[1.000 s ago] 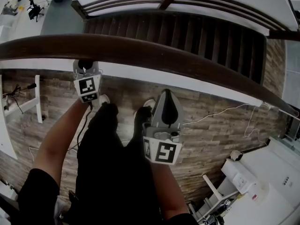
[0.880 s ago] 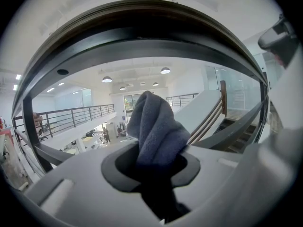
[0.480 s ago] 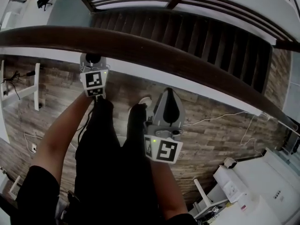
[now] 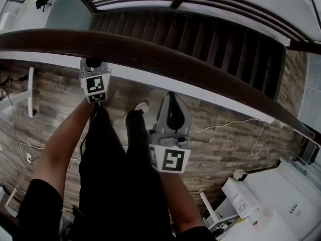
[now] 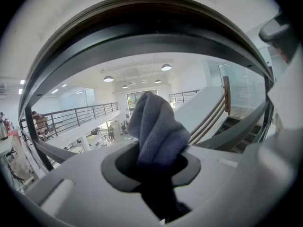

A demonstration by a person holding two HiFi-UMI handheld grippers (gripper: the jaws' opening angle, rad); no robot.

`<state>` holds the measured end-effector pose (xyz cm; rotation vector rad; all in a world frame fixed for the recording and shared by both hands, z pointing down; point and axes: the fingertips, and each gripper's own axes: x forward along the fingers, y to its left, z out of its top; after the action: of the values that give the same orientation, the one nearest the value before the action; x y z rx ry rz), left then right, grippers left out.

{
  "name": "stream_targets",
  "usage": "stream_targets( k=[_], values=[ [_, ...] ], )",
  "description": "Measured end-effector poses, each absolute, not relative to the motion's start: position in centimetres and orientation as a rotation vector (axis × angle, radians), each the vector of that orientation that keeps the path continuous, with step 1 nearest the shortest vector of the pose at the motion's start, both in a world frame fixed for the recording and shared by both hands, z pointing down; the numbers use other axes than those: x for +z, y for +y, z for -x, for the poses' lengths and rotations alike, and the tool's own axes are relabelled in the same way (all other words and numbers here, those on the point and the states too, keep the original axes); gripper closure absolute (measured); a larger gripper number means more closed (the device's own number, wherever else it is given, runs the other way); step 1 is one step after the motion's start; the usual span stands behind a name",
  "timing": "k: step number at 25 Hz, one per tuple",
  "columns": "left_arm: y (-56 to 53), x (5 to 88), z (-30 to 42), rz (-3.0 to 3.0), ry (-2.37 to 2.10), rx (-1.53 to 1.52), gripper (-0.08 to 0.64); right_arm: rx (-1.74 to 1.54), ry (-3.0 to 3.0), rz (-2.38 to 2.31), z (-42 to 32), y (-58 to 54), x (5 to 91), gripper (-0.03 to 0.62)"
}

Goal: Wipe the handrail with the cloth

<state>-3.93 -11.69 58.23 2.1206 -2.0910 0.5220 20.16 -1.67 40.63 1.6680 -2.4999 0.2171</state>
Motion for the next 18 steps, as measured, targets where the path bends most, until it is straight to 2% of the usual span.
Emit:
stream_targets(
  k=[18],
  values=[
    [-11.4, 58.3, -5.8, -2.214, -1.941, 0.446, 0.468, 0.275, -2.412, -1.756, -24.2, 0.1, 41.6, 0.591]
  ],
)
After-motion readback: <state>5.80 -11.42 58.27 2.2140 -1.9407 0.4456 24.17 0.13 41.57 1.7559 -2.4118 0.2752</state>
